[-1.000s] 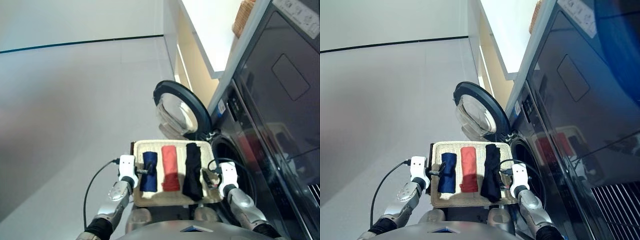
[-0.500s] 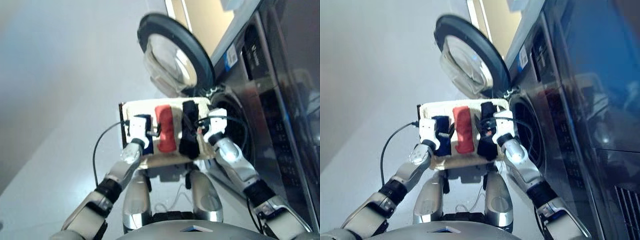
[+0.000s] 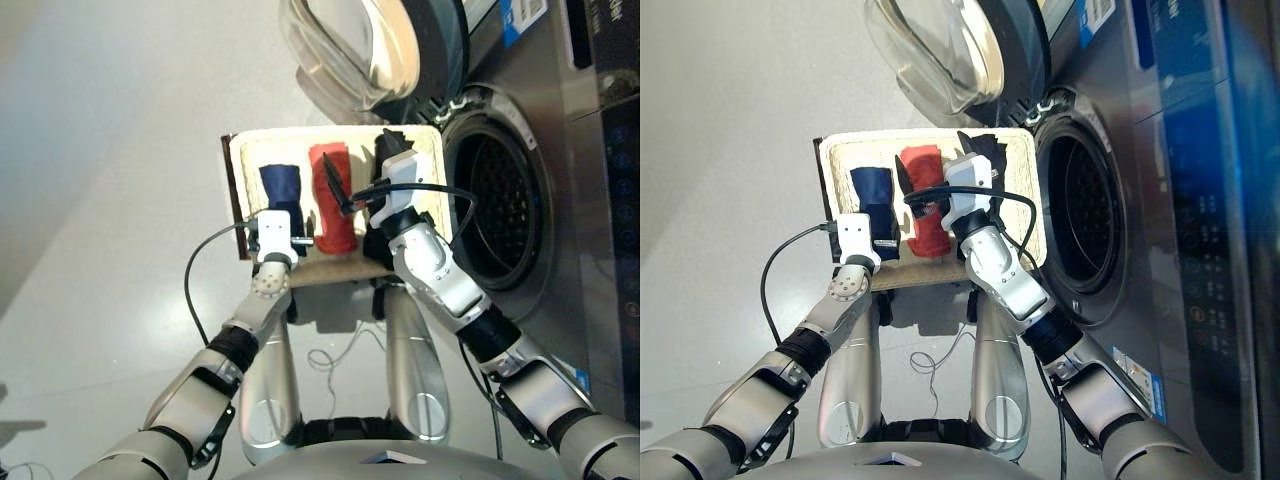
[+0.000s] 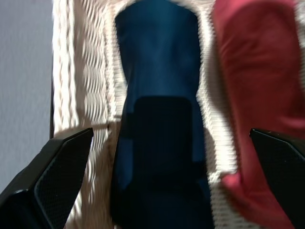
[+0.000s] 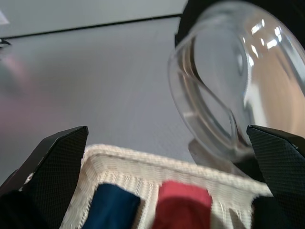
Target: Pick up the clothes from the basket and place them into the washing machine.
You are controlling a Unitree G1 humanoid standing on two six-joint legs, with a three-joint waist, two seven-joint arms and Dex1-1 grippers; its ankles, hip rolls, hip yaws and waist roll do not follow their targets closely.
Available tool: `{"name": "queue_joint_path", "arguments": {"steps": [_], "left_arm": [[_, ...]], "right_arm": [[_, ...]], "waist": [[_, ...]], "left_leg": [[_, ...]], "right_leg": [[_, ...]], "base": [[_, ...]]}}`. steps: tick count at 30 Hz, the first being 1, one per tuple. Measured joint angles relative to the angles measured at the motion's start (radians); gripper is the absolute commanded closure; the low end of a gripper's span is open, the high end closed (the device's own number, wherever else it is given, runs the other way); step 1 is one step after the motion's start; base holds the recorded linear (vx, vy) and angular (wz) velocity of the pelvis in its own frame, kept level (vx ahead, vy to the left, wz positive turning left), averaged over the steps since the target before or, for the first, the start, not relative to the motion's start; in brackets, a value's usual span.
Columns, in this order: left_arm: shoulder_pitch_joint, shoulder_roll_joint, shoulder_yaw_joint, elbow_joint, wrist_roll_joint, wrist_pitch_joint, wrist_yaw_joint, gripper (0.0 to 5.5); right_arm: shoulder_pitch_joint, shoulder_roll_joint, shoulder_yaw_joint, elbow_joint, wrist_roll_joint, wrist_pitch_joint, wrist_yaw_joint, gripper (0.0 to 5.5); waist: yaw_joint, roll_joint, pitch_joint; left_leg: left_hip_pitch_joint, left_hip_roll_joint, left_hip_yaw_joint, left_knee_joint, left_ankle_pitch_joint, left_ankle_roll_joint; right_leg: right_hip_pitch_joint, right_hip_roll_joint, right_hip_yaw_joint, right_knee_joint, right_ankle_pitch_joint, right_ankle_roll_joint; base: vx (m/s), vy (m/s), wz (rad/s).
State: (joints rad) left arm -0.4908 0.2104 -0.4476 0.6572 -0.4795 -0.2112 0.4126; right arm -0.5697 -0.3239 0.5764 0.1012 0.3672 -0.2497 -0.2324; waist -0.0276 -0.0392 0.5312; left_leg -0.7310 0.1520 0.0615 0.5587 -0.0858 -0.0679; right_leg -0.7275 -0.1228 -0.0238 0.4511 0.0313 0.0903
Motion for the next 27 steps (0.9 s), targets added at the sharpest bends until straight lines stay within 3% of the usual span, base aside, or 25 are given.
{"name": "queue_joint_path", "arguments": {"steps": [7, 12, 17, 22, 25, 26, 27], "left_arm": [[-0.007, -0.003, 0.063, 0.003, -0.033, -0.008, 0.076, 0.0], [0.012, 0.007, 0.06, -0.012, -0.042, -0.048, 0.076, 0.0], [0.023, 0.013, 0.052, -0.054, -0.042, -0.071, 0.077, 0.0], [0.021, 0.042, 0.017, -0.097, -0.016, -0.071, 0.077, 0.0], [0.026, 0.058, 0.006, -0.116, -0.001, -0.071, 0.076, 0.0], [-0.002, 0.045, 0.002, -0.031, 0.017, -0.087, 0.074, 0.0], [-0.064, 0.028, 0.003, 0.109, 0.044, -0.081, 0.088, 0.0]], "right_arm": [[-0.006, -0.002, 0.006, -0.008, -0.002, 0.0, -0.044, 0.0], [-0.017, -0.008, 0.006, -0.02, -0.001, -0.001, -0.042, 0.0], [-0.044, -0.012, -0.002, -0.042, 0.004, -0.01, -0.04, 0.0], [-0.063, -0.01, -0.002, -0.05, 0.013, -0.02, -0.03, 0.0], [-0.06, -0.009, 0.002, -0.052, 0.014, -0.02, -0.022, 0.0], [-0.057, -0.002, 0.016, -0.041, 0.018, -0.026, -0.021, 0.0], [-0.079, 0.0, 0.045, -0.014, 0.027, -0.02, -0.019, 0.0]], "waist": [[-0.004, -0.016, 0.003], [-0.003, -0.021, 0.003], [0.001, -0.021, 0.002], [0.005, -0.022, 0.002], [0.005, -0.023, 0.002], [0.002, -0.024, -0.003], [-0.005, -0.034, -0.004]], "left_leg": [[-0.075, -0.014, -0.013, 0.023, 0.0, 0.004], [-0.113, -0.011, -0.019, 0.055, -0.019, 0.0], [-0.151, -0.011, -0.018, 0.079, -0.024, 0.007], [-0.204, -0.013, -0.019, 0.109, -0.033, 0.009], [-0.217, -0.022, -0.034, 0.112, -0.033, 0.009], [-0.212, -0.027, -0.032, 0.12, -0.033, 0.01], [-0.2, -0.028, -0.034, 0.125, -0.04, 0.009]], "right_leg": [[-0.078, -0.008, 0.002, 0.008, 0.001, 0.001], [-0.115, -0.006, 0.001, 0.04, 0.001, 0.001], [-0.151, -0.006, 0.005, 0.052, -0.002, 0.004], [-0.201, -0.008, 0.01, 0.076, -0.004, 0.007], [-0.215, -0.01, 0.016, 0.074, -0.006, 0.01], [-0.212, -0.006, 0.019, 0.067, -0.004, 0.011], [-0.203, -0.006, 0.028, 0.067, -0.005, 0.013]], "base": [[-0.026, -0.006, -0.035], [0.0, 0.0, 0.0], [0.0, 0.0, 0.0], [0.0, 0.0, 0.0], [0.059, 0.022, -0.045], [-0.106, 0.037, -0.149], [0.0, 0.023, -0.208]]}}
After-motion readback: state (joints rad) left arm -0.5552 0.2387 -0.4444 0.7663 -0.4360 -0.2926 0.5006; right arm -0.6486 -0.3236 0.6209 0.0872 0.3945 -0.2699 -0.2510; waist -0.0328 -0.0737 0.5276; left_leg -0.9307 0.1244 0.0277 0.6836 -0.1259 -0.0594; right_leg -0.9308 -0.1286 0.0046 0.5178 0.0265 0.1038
